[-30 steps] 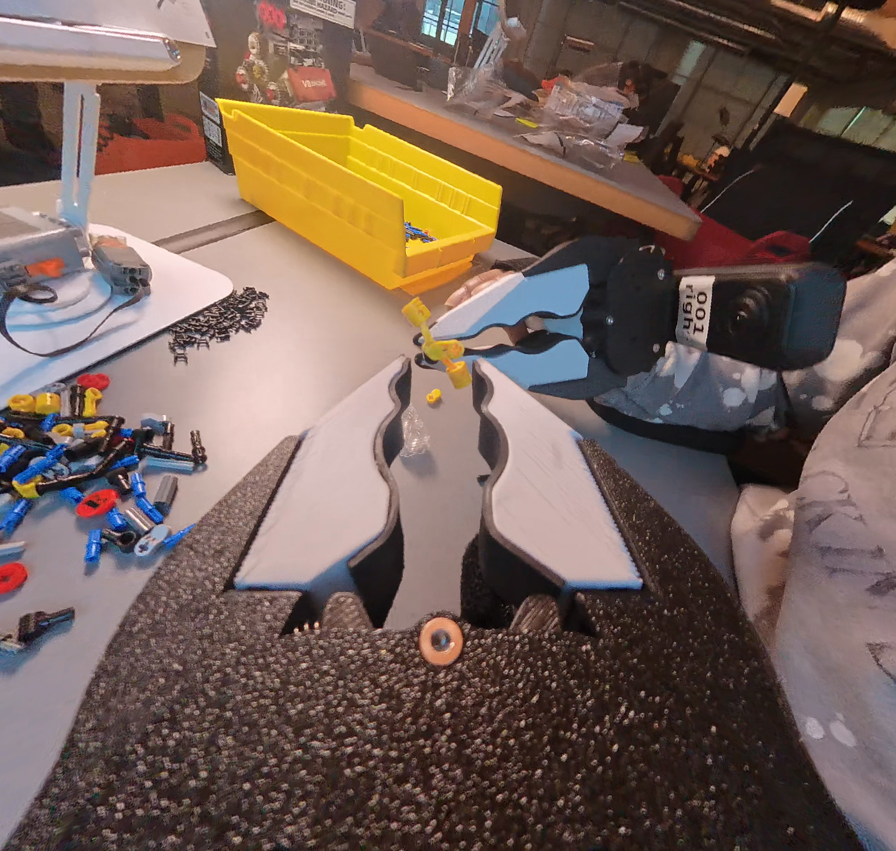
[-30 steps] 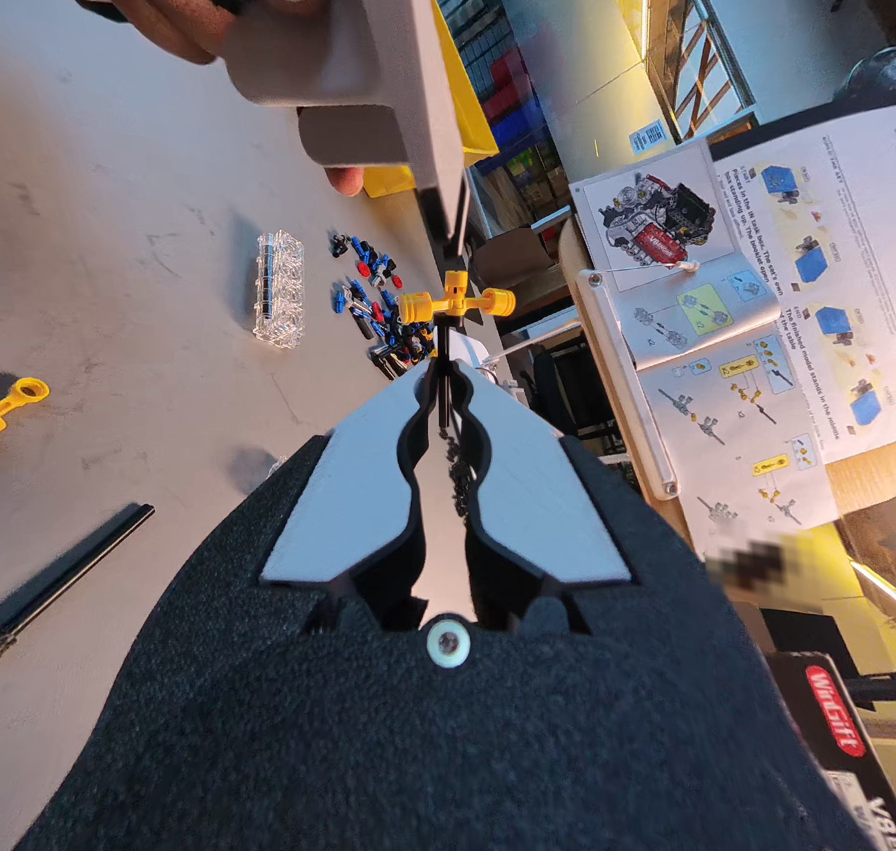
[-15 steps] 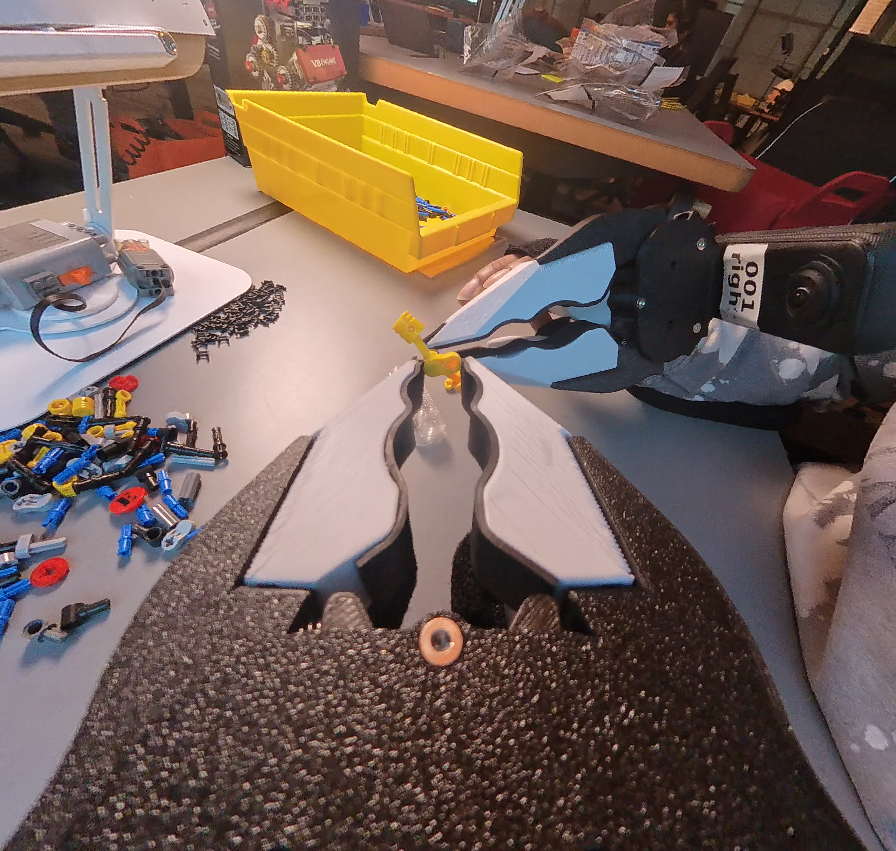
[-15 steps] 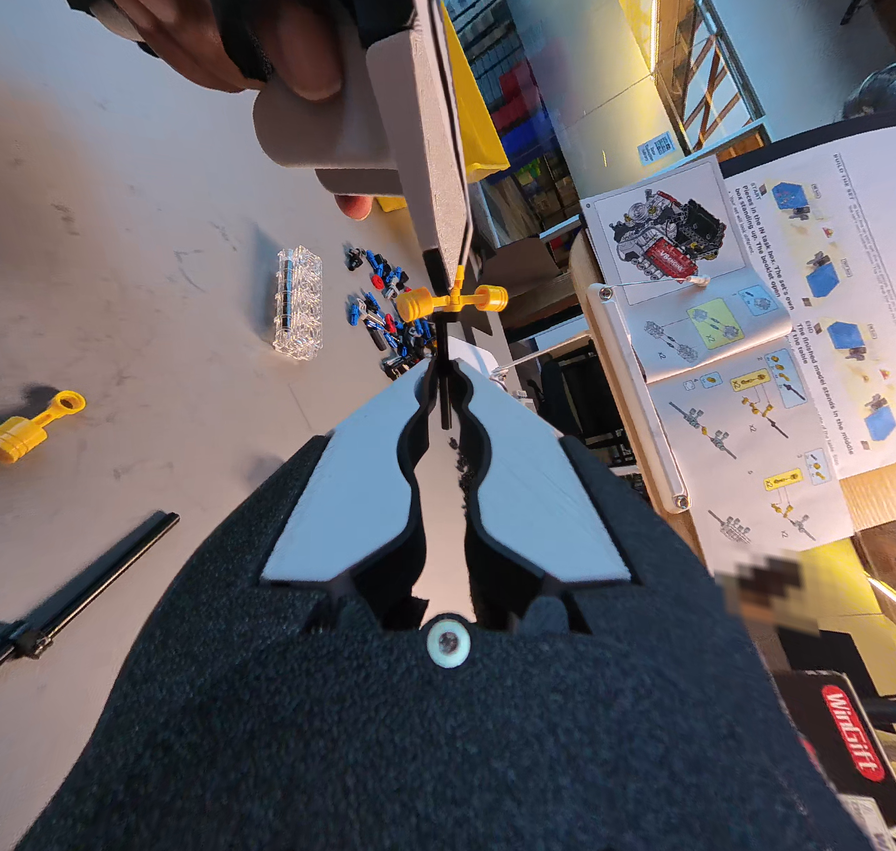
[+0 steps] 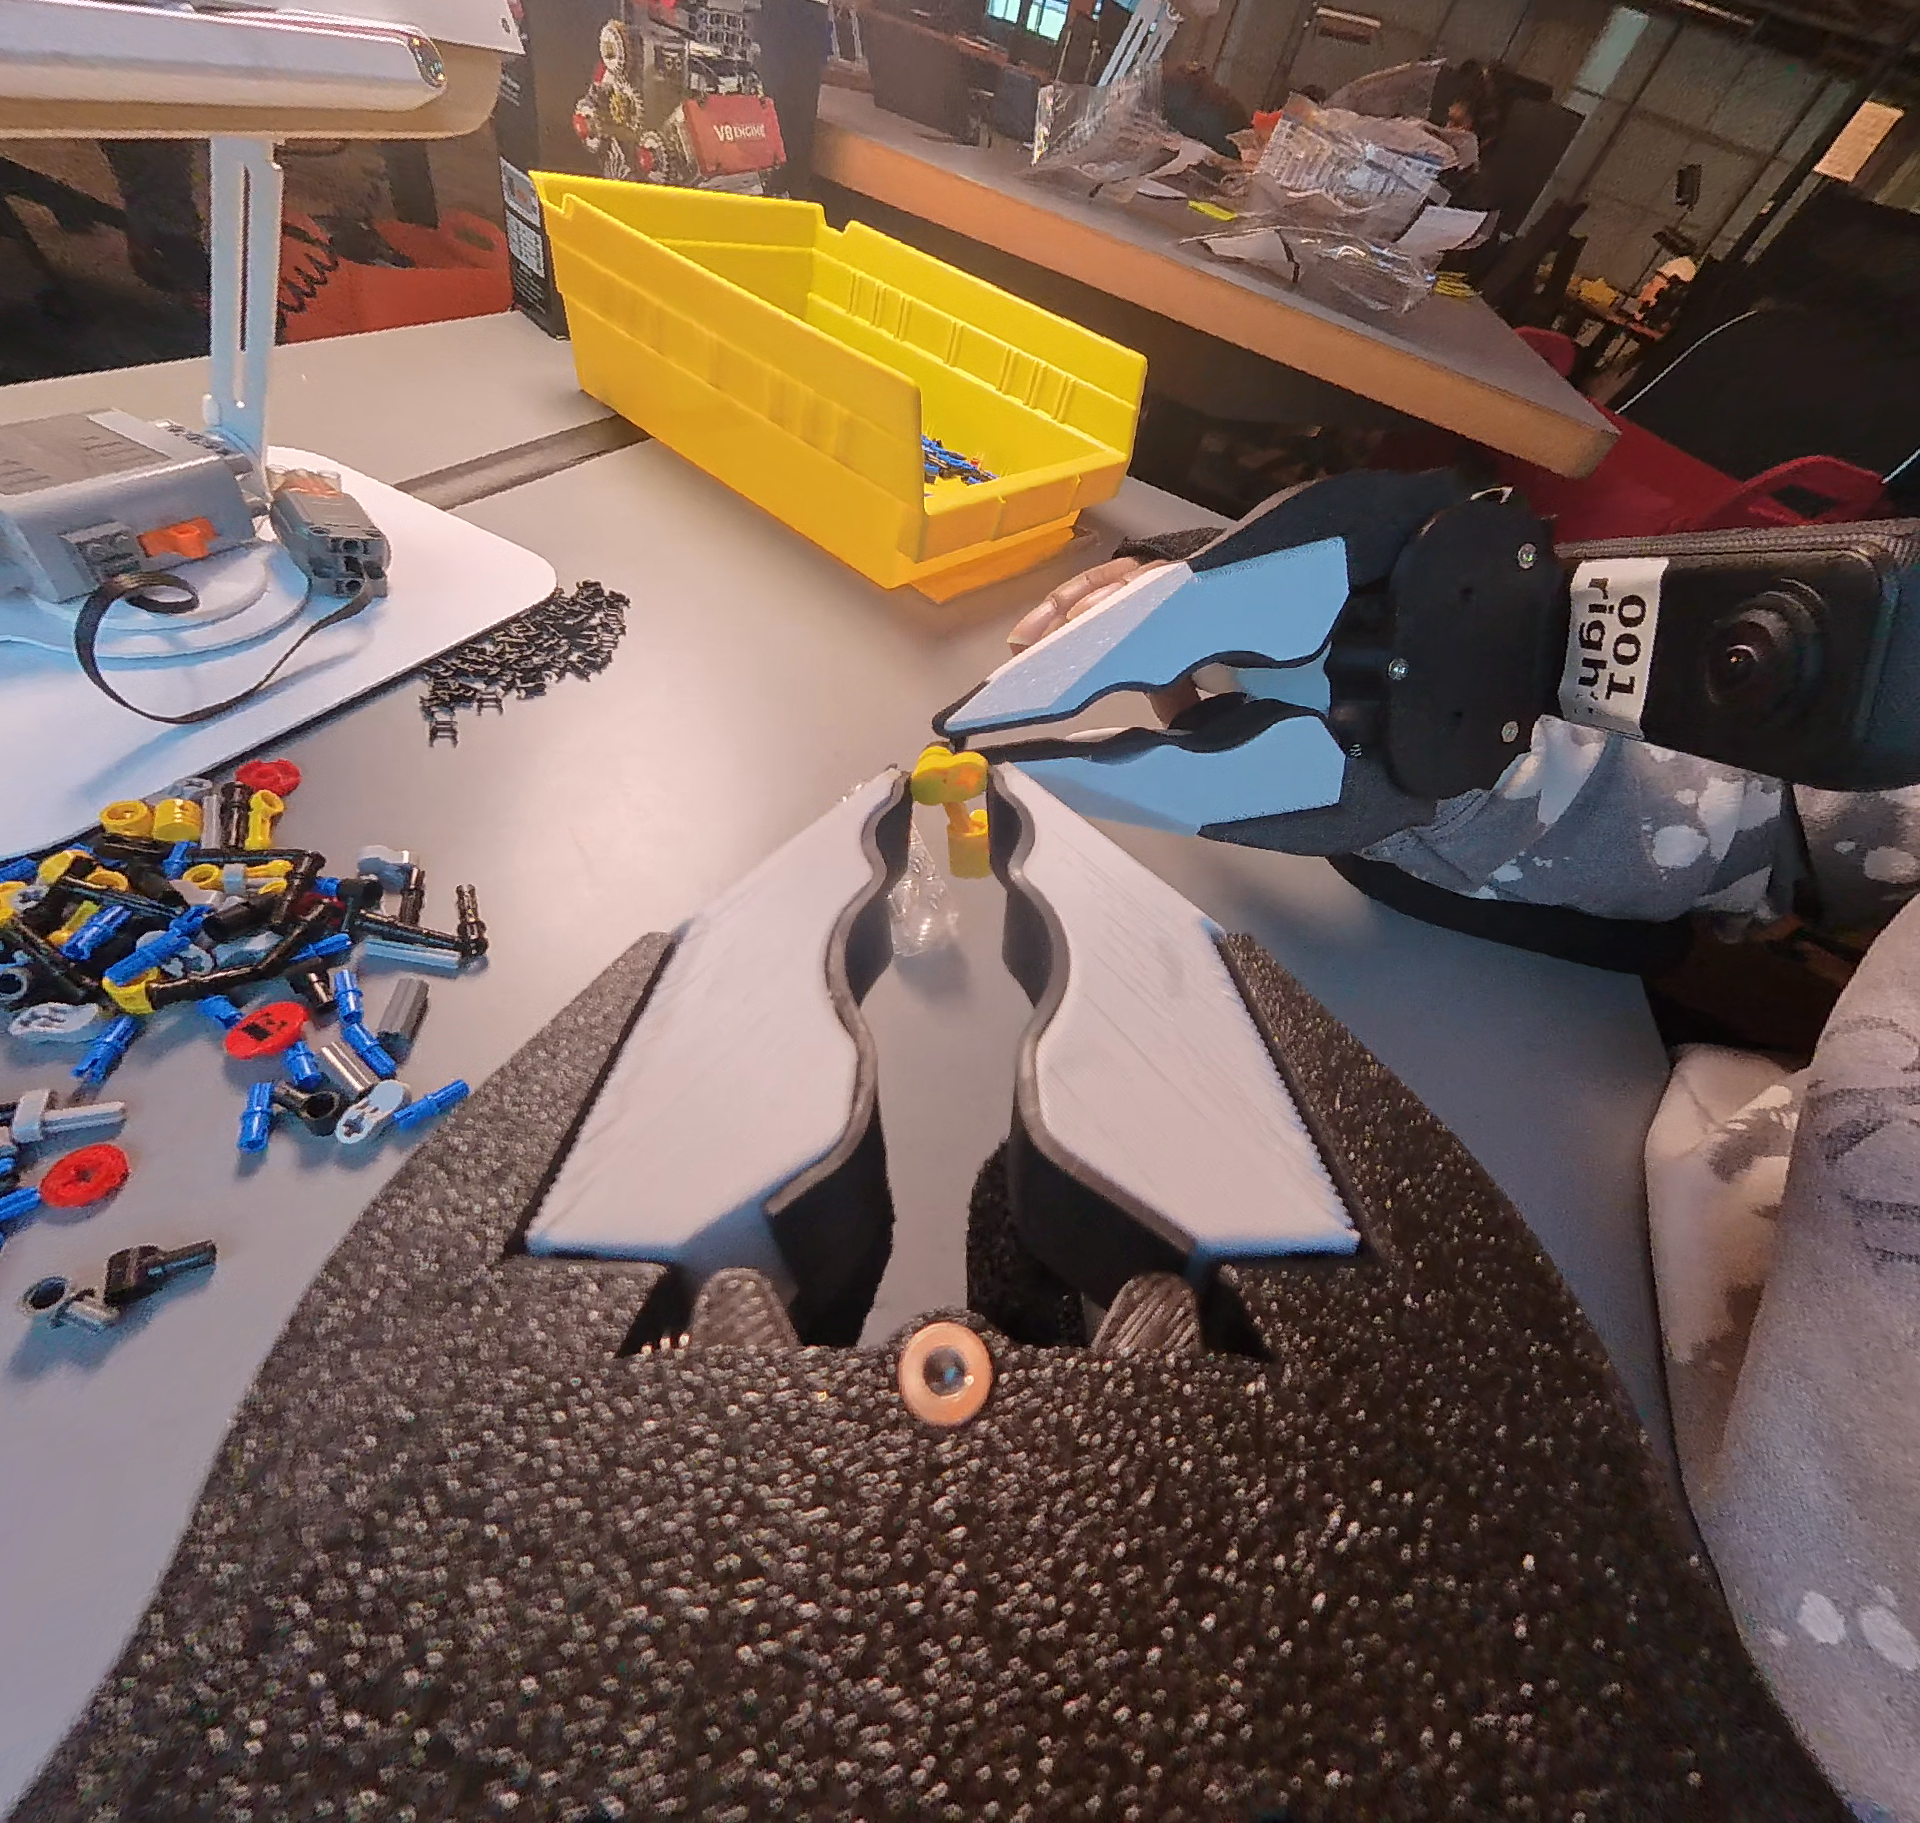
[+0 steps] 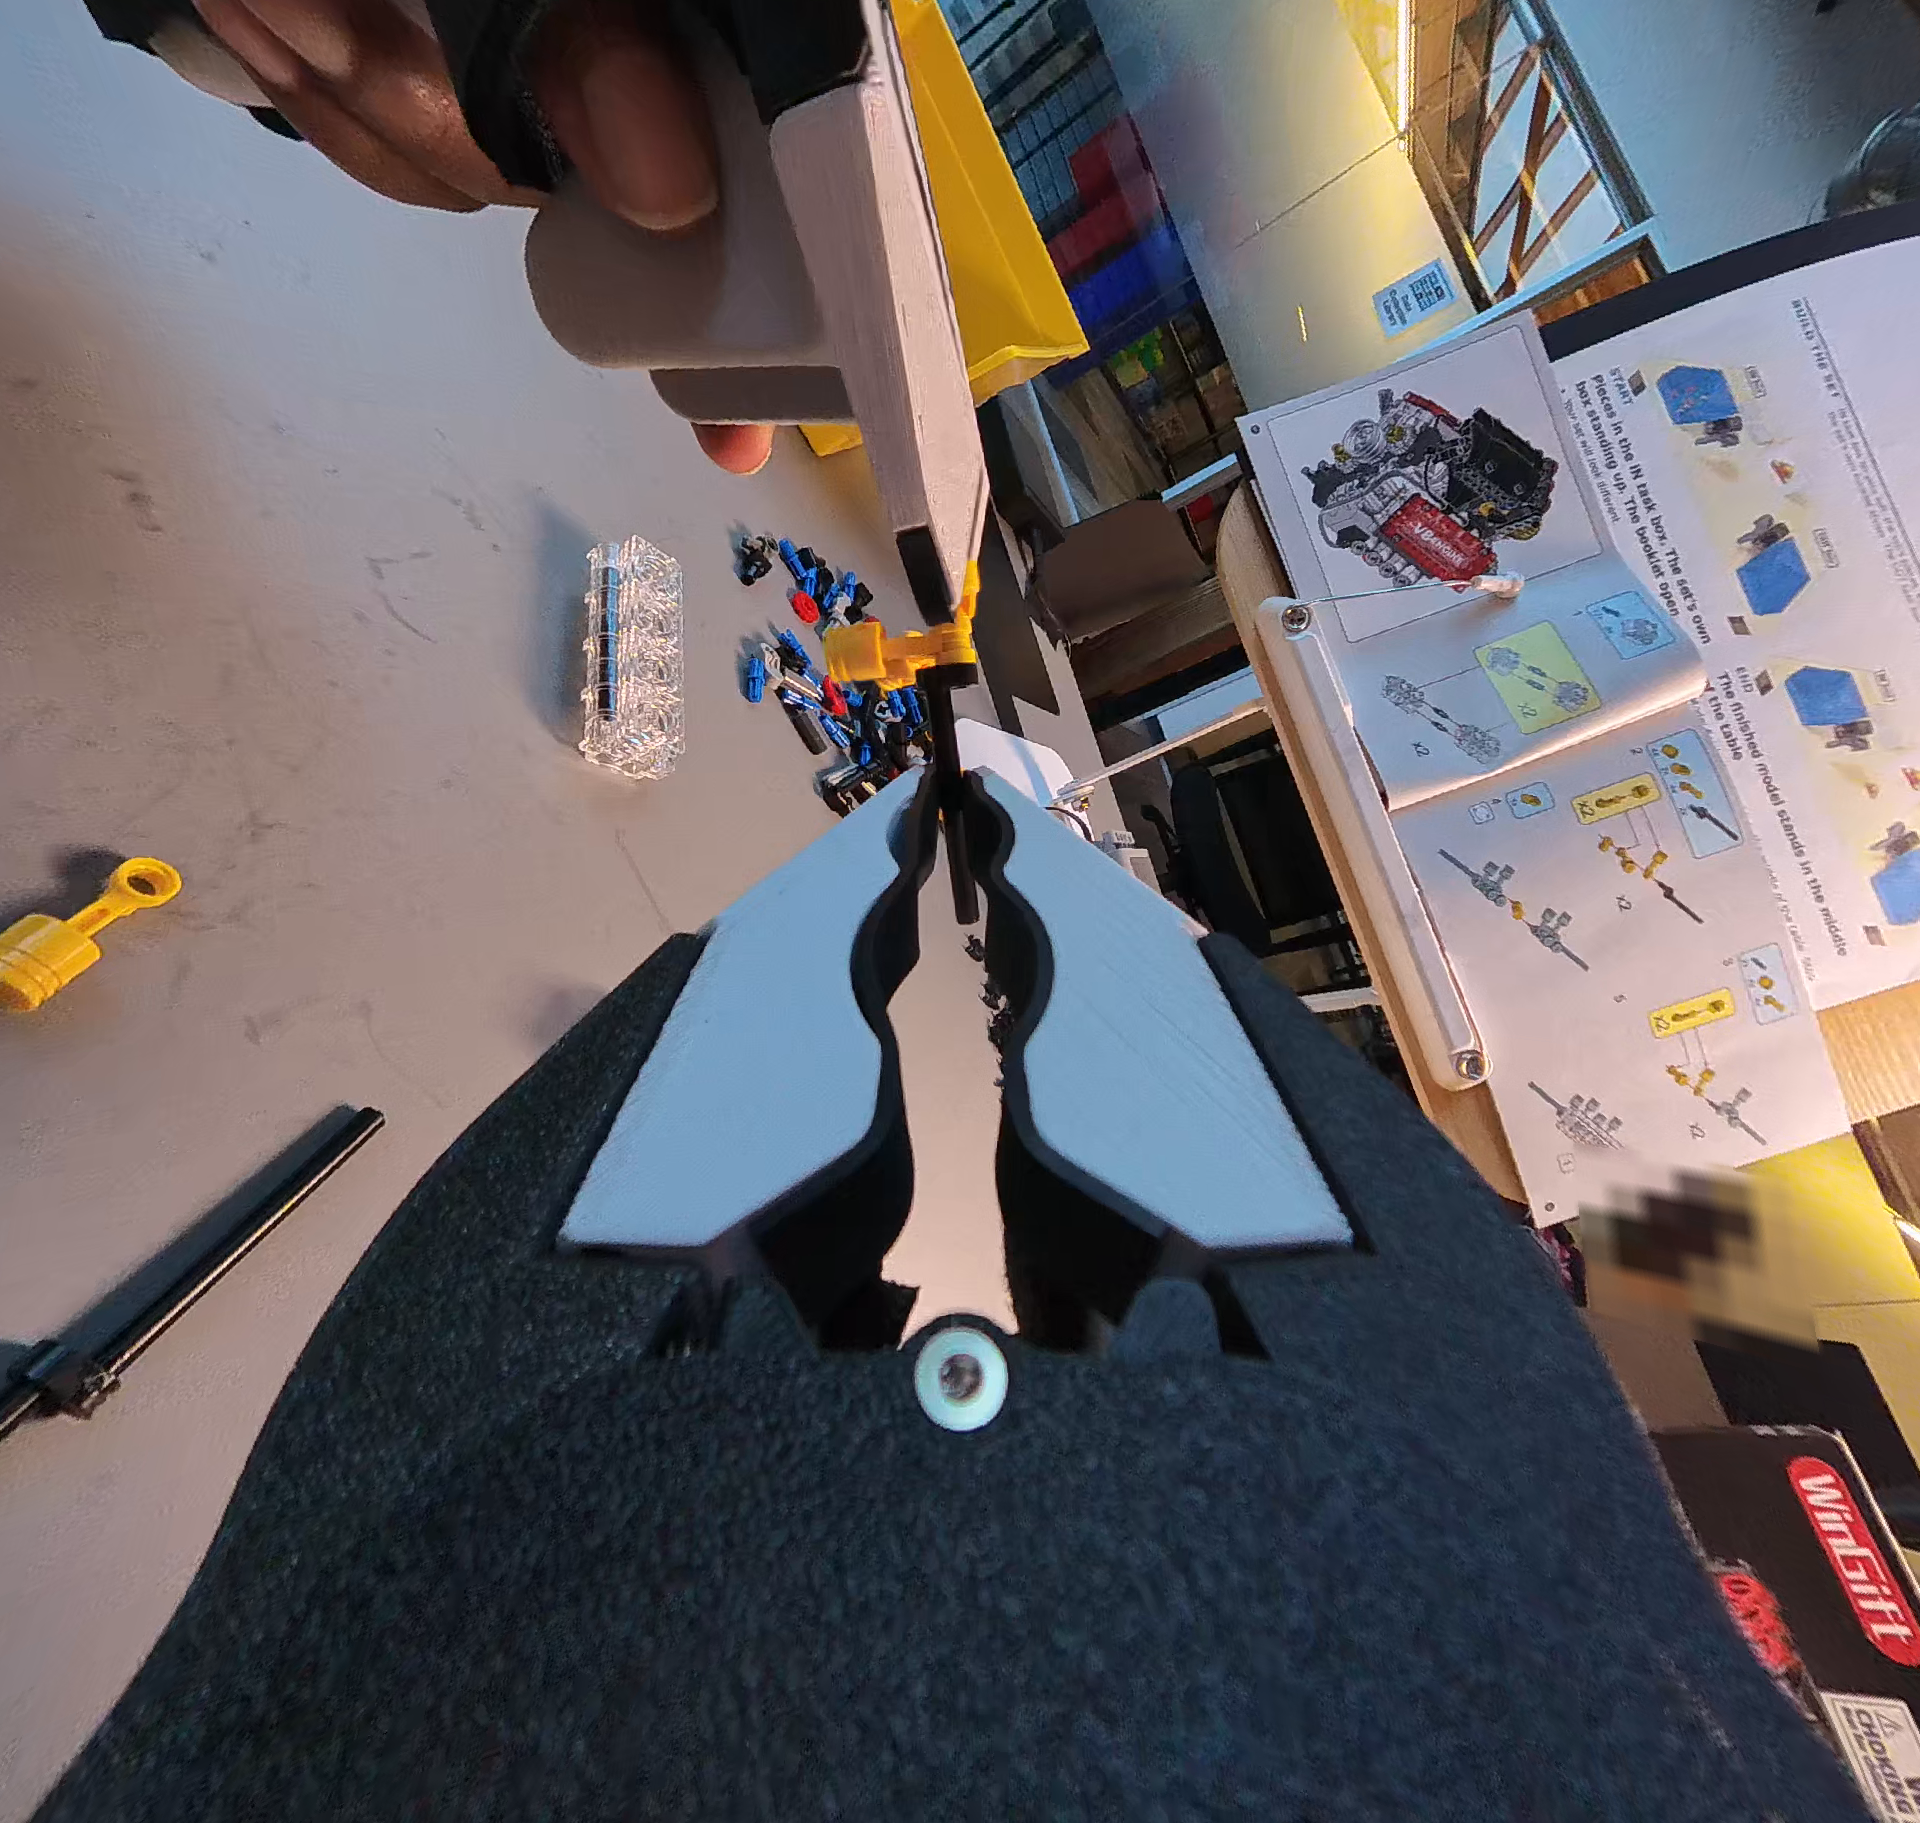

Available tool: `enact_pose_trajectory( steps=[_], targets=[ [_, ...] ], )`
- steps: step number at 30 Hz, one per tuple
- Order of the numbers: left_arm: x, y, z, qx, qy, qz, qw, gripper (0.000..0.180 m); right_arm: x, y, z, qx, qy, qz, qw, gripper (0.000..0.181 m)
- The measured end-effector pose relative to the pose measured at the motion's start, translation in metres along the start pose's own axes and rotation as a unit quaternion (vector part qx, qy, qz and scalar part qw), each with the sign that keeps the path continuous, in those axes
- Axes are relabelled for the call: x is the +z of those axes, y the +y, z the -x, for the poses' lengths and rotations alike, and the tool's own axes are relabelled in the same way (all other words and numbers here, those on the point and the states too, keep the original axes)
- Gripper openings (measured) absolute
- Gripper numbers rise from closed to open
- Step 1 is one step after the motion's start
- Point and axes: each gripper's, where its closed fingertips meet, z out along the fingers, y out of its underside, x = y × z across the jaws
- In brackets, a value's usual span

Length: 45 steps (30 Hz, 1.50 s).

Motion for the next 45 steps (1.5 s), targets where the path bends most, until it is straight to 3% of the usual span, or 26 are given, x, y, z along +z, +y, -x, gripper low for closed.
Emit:
enact_pose_trajectory(
  steps=[14,24,29,32,35,39,42,45],
  targets=[
    [-0.007,-0.002,0.006,0.018,0.01,-0.015,1.0,0.025,-0.003,0.014,-0.011,0.084,-0.003,-0.004,0.996,0.004],
    [-0.004,0.008,0.014,0.042,-0.012,0.002,0.999,0.022,0.003,0.012,0.004,0.014,-0.01,0.015,1.0,0.004],
    [-0.003,0.012,0.02,0.033,-0.023,0.005,0.999,0.022,0.004,0.021,0.001,0.11,-0.031,0.022,0.993,0.004],
    [-0.003,0.014,0.025,0.021,-0.033,0.007,0.999,0.022,0.008,0.041,0.004,0.286,-0.086,0.051,0.953,0.004],
    [-0.003,0.016,0.029,0.013,-0.042,0.009,0.999,0.022,0.008,0.057,0.0,0.502,-0.144,0.04,0.852,0.004],
    [-0.003,0.016,0.032,0.01,-0.05,0.011,0.999,0.022,0.005,0.068,-0.013,0.636,-0.174,0.001,0.752,0.004],
    [-0.004,0.017,0.033,0.008,-0.05,0.015,0.999,0.022,0.005,0.079,-0.014,0.644,-0.168,0.01,0.746,0.004],
    [-0.004,0.017,0.033,0.01,-0.052,0.015,0.998,0.022,0.009,0.095,-0.008,0.59,-0.166,0.068,0.787,0.003]
  ],
)
